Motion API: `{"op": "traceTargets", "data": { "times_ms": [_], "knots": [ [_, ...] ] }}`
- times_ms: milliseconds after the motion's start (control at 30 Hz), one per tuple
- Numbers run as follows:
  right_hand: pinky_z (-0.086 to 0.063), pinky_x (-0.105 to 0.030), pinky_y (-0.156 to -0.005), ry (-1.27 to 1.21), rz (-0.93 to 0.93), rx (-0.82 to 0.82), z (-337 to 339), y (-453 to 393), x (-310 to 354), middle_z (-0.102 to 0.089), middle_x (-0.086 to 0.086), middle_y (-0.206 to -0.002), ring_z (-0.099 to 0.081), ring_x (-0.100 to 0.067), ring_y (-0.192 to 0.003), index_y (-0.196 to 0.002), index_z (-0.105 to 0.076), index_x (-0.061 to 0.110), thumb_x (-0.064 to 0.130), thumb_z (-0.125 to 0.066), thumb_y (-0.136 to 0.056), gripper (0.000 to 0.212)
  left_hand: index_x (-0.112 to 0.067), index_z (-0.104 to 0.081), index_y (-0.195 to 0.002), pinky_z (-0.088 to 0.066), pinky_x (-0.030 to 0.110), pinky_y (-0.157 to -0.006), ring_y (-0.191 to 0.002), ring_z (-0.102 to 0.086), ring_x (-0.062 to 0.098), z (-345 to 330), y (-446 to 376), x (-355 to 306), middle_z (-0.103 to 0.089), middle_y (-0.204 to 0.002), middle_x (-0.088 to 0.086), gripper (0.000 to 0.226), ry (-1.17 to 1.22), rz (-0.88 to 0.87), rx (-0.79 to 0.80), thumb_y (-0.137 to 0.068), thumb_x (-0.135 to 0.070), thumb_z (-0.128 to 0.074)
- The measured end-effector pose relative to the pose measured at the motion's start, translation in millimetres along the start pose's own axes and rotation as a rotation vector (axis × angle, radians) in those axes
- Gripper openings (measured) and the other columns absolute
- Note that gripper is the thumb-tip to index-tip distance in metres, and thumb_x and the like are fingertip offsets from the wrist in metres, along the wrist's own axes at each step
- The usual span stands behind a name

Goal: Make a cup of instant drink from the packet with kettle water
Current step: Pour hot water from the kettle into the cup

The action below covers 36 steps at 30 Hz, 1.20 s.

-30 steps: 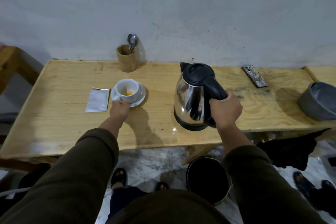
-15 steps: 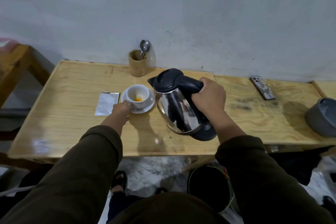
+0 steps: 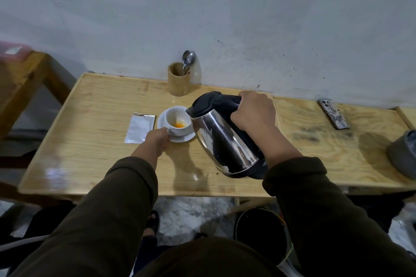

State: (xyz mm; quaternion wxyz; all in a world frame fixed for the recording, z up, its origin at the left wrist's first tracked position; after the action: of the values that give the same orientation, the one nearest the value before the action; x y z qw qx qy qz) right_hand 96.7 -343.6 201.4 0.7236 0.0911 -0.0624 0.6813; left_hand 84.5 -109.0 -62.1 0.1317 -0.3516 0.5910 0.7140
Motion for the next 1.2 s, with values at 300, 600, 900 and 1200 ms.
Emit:
{"op": "traceTargets", "data": {
  "times_ms": [300,600,900,1200],
  "knots": [
    [-0.038,-0.029,-0.064,0.026,0.015,0.056,-8,-6,11,-0.064,-0.012,-0.100,-0.059,-0.031,-0.095,-0.101,-0.060,0.009,0.009,-0.058,-0.077,0.024,-0.004,-0.050,-0.130,-0.046,0.033,-0.081,-0.099,-0.054,0.024,-2,-2,1,-0.058,-0.112,0.014,0.045,0.010,-0.003,0.023,-0.090,-0.023,-0.055],
    [-0.040,-0.029,-0.064,0.072,0.009,0.137,-8,-12,16,-0.051,-0.005,-0.083,-0.054,-0.027,-0.083,-0.091,-0.056,0.013,0.007,-0.057,-0.078,0.014,-0.004,-0.052,-0.127,-0.048,0.033,-0.083,-0.096,-0.054,0.025,-1,-2,0,-0.058,-0.106,0.013,0.041,0.008,-0.007,0.003,-0.092,-0.026,-0.052],
    [-0.041,-0.029,-0.066,0.104,0.023,0.127,1,-14,15,-0.063,-0.011,-0.106,-0.045,-0.023,-0.080,-0.116,-0.059,0.012,0.010,-0.057,-0.079,0.037,-0.004,-0.052,-0.127,-0.046,0.034,-0.083,-0.096,-0.055,0.024,0,0,1,-0.060,-0.108,0.013,0.043,0.026,0.004,-0.004,-0.090,-0.026,-0.052],
    [-0.042,-0.030,-0.068,0.100,0.020,0.137,5,-13,17,-0.063,-0.011,-0.105,-0.053,-0.027,-0.087,-0.115,-0.060,0.012,0.009,-0.058,-0.078,0.037,-0.004,-0.051,-0.127,-0.047,0.033,-0.085,-0.097,-0.055,0.024,0,0,2,-0.059,-0.108,0.013,0.041,0.039,0.010,-0.007,-0.091,-0.025,-0.052]
  ]
}}
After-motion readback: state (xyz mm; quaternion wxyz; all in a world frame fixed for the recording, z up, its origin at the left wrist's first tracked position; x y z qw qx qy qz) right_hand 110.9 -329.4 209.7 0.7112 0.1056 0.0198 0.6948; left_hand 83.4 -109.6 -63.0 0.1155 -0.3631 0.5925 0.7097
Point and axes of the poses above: each hand's wrist, its own y-axis away from the middle knuckle, its own z-axis out of the back of the hand, x = y × z, the point moved 9 cm from there along -y, towards the middle knuckle
